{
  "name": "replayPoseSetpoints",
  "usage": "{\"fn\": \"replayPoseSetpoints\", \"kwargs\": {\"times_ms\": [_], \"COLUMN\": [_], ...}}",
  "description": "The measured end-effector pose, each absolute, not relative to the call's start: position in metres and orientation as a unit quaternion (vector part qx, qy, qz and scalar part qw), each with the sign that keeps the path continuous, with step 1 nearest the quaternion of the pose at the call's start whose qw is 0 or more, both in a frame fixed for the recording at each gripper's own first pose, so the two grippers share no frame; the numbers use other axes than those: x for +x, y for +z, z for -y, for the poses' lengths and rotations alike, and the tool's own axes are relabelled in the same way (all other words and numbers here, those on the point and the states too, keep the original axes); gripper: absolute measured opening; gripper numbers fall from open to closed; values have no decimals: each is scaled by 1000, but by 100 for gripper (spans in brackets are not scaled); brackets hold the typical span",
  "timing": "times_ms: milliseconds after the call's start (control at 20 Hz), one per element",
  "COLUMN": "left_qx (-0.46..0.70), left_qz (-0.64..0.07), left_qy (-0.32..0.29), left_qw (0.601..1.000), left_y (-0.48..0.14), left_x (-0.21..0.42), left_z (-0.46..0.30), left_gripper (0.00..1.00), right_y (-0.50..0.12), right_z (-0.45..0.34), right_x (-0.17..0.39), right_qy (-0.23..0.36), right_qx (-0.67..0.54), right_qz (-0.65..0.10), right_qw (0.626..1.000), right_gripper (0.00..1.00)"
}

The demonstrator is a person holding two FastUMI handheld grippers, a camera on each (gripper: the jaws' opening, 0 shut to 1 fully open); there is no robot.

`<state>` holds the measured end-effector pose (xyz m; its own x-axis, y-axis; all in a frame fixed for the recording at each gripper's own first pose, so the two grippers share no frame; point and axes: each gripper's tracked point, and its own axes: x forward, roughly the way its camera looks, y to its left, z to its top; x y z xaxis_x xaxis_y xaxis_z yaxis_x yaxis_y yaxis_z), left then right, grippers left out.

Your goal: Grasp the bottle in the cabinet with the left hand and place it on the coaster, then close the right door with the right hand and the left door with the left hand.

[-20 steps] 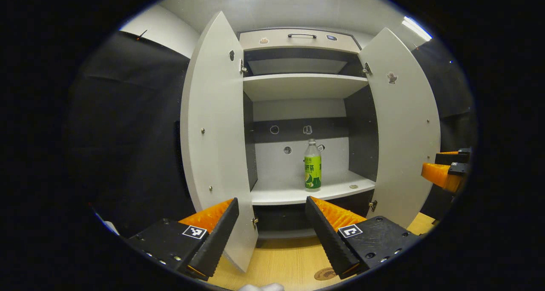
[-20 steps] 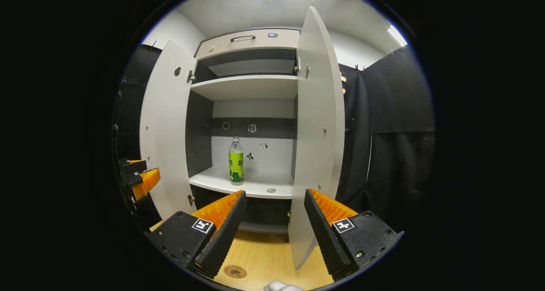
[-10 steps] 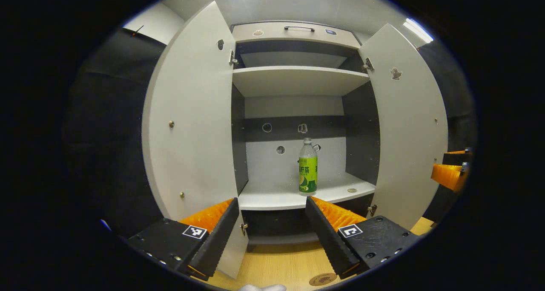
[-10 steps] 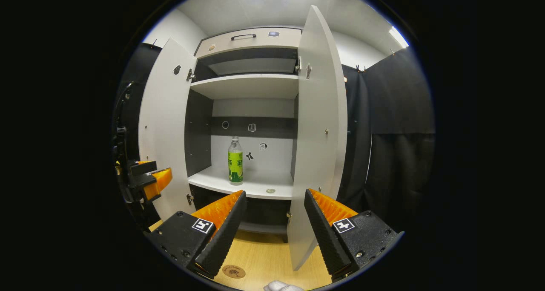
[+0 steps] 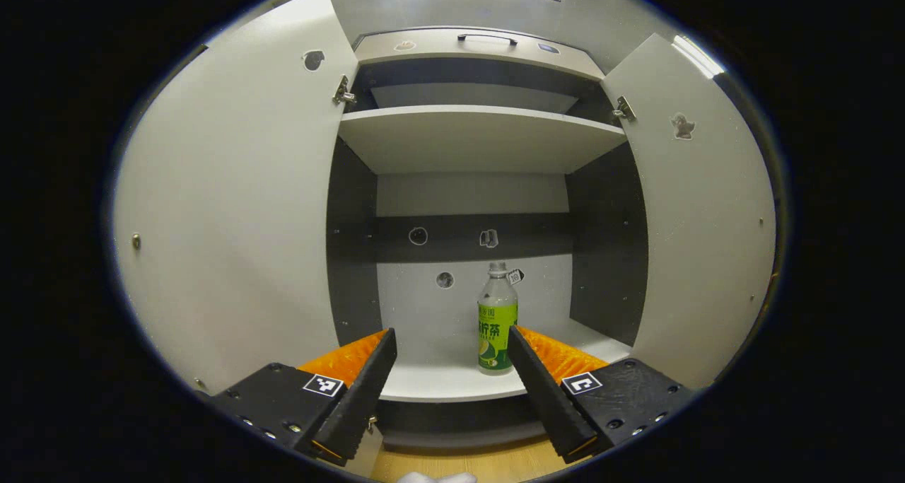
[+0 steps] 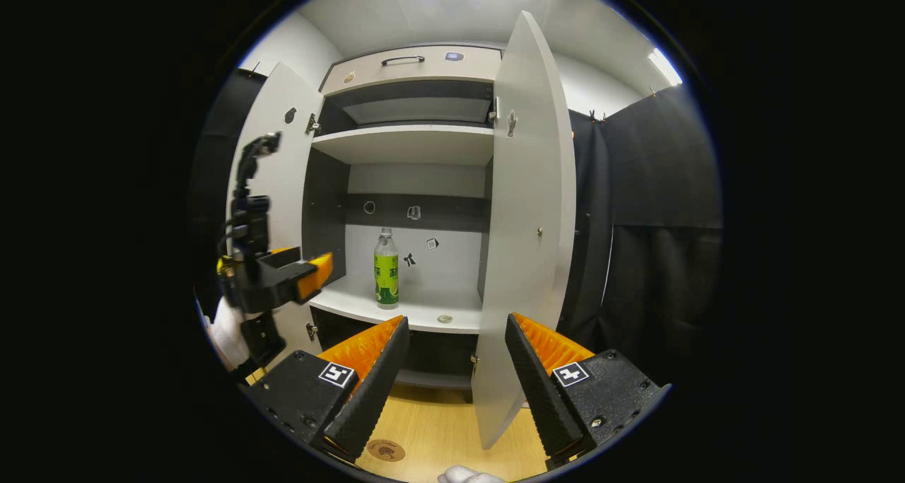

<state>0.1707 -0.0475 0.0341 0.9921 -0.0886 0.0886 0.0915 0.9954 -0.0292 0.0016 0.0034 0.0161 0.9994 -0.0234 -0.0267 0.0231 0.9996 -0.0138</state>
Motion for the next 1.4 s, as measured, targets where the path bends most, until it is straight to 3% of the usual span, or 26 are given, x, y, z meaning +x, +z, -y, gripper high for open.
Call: {"fn": "replayPoseSetpoints", "kwargs": {"times_ms": [600, 1050, 1200, 1400], "left_qx": [-25, -18, -13, -10], "left_qz": [47, -8, -23, 19], "left_qy": [-51, -44, -47, -55], "left_qw": [997, 999, 999, 998], "left_y": [38, -10, -15, 12], "left_x": [309, 354, 350, 315], "left_z": [104, 123, 121, 112], "left_gripper": [96, 96, 76, 74], "right_y": [19, 14, 11, 7], "right_z": [-7, 1, 0, 5], "right_x": [-6, -10, -11, -15], "right_qy": [-28, -39, -34, -30], "right_qx": [-28, -24, -25, -23], "right_qz": [-29, -38, -40, -42], "right_qw": [999, 998, 998, 998], "right_gripper": [84, 84, 84, 84]}}
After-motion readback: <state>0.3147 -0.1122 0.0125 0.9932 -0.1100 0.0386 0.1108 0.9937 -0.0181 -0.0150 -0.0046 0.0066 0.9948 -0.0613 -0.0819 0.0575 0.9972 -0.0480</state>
